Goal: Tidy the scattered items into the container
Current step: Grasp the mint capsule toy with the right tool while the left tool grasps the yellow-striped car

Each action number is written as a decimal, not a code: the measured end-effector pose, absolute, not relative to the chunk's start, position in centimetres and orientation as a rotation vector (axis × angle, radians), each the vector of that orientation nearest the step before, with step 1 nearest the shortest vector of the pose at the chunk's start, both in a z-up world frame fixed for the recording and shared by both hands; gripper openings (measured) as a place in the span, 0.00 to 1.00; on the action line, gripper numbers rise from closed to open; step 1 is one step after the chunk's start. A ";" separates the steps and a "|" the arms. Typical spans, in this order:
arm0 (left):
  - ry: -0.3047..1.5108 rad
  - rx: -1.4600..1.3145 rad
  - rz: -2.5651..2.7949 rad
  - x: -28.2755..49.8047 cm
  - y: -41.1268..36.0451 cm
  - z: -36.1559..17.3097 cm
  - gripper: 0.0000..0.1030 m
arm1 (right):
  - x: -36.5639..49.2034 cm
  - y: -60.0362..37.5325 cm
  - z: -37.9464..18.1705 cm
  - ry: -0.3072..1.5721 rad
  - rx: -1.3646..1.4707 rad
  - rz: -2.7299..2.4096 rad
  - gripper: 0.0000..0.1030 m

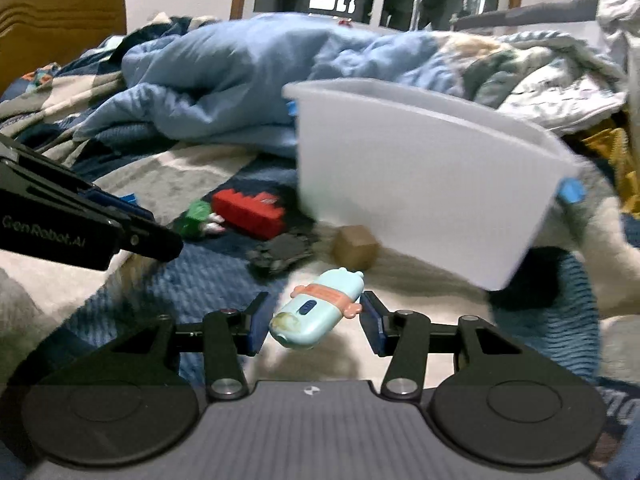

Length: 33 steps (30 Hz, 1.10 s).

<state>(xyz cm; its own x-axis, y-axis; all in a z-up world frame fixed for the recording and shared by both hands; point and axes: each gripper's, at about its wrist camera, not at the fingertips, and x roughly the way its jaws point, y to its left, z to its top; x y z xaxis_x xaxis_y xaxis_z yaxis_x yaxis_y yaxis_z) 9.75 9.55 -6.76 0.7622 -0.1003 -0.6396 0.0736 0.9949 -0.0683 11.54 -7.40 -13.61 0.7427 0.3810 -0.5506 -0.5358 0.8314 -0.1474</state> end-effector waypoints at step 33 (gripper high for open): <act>0.782 0.065 -0.042 11.0 6.5 -12.2 0.33 | 11.3 -11.2 -12.7 0.507 -0.263 0.501 0.50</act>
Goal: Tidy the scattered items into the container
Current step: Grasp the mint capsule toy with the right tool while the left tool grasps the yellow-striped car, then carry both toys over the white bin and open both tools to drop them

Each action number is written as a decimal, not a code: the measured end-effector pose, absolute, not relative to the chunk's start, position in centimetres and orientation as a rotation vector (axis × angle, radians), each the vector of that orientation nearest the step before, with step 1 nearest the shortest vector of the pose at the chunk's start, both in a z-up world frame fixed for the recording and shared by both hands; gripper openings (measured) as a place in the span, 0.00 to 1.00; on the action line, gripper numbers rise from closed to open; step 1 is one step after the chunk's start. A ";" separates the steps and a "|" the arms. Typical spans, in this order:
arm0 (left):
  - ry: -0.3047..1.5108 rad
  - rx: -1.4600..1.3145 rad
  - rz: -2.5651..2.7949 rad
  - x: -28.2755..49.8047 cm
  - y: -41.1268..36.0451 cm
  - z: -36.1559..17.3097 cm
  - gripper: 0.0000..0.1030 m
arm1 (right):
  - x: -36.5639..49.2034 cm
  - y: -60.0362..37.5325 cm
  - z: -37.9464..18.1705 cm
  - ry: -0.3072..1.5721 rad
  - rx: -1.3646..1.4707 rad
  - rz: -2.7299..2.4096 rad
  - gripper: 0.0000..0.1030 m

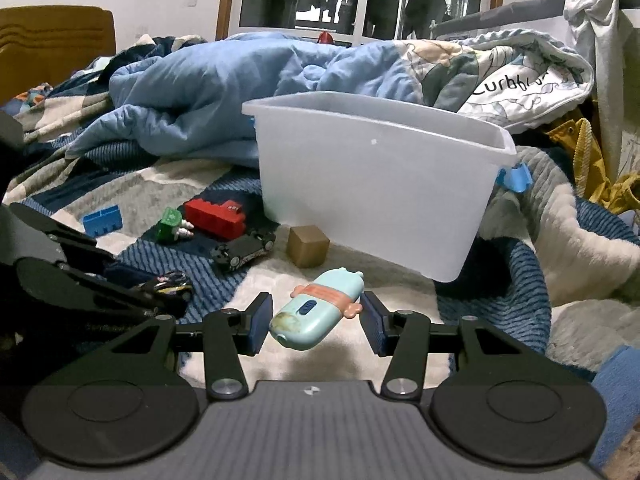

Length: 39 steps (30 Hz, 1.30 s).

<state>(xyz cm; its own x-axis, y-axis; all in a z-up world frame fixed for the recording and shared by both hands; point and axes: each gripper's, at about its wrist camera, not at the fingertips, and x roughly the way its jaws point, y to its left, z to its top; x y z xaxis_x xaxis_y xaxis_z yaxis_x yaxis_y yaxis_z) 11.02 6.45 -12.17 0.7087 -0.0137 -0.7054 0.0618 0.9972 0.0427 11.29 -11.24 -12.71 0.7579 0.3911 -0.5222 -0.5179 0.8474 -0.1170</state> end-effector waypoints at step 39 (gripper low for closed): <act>0.597 0.013 -0.013 28.1 3.3 -1.5 0.33 | 25.9 -13.8 -4.9 0.389 -0.148 0.408 0.50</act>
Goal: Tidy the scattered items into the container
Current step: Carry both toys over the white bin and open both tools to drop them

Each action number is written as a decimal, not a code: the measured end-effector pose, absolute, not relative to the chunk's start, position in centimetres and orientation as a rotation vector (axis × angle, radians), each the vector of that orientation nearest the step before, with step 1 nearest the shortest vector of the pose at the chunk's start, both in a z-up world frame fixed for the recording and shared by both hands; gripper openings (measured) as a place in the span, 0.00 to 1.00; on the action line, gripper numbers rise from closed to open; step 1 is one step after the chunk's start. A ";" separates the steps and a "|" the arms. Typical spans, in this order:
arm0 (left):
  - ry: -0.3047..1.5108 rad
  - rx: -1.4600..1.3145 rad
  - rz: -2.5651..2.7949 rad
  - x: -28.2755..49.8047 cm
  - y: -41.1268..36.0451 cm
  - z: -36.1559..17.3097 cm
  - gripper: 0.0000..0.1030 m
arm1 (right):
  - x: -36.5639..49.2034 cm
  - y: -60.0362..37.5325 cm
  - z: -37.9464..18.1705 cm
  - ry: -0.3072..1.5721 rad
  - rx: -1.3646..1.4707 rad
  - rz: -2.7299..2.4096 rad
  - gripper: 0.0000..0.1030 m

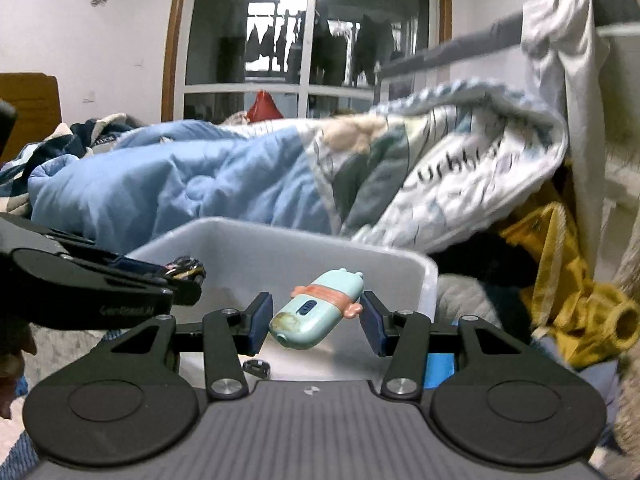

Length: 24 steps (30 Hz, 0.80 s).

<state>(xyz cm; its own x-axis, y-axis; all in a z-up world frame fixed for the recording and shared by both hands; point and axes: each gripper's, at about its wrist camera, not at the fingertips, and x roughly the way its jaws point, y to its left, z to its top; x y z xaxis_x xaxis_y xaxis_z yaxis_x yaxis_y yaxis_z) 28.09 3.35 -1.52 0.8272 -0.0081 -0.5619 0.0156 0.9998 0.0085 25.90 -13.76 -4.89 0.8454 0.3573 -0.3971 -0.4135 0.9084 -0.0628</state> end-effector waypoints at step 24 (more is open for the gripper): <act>0.584 -0.013 0.057 13.6 9.7 -3.5 0.70 | 18.0 -13.3 -5.2 0.326 -0.163 0.539 0.83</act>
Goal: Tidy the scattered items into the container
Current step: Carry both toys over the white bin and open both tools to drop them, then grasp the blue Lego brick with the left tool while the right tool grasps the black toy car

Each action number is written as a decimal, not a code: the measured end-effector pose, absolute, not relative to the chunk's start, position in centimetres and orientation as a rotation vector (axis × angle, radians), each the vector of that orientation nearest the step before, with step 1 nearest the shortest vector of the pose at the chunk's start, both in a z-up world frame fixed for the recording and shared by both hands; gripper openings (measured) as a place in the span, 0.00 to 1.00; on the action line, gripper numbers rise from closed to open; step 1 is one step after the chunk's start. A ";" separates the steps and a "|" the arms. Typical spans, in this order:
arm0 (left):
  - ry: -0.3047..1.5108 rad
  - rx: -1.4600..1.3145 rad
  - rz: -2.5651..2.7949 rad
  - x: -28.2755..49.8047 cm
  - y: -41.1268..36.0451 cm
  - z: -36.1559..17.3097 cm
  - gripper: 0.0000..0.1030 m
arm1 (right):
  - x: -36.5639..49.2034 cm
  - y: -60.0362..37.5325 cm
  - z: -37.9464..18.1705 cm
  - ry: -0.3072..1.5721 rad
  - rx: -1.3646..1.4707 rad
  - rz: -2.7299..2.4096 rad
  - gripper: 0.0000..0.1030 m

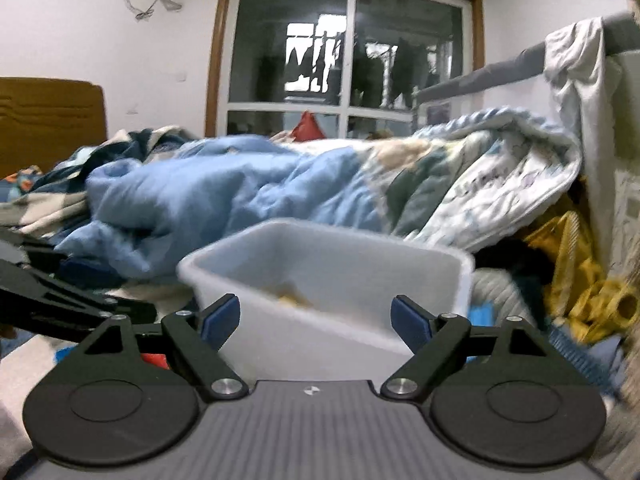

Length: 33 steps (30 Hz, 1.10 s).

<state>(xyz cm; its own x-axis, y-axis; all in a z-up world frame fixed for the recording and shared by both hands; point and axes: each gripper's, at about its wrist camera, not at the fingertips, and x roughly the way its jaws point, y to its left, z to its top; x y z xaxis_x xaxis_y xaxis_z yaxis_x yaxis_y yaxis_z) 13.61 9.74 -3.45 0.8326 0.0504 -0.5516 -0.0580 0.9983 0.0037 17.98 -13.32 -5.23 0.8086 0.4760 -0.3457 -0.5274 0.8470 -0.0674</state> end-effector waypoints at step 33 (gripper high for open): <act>0.764 -0.077 0.096 11.8 18.6 -12.7 0.28 | 16.4 -5.5 -15.5 0.617 -0.178 0.602 0.59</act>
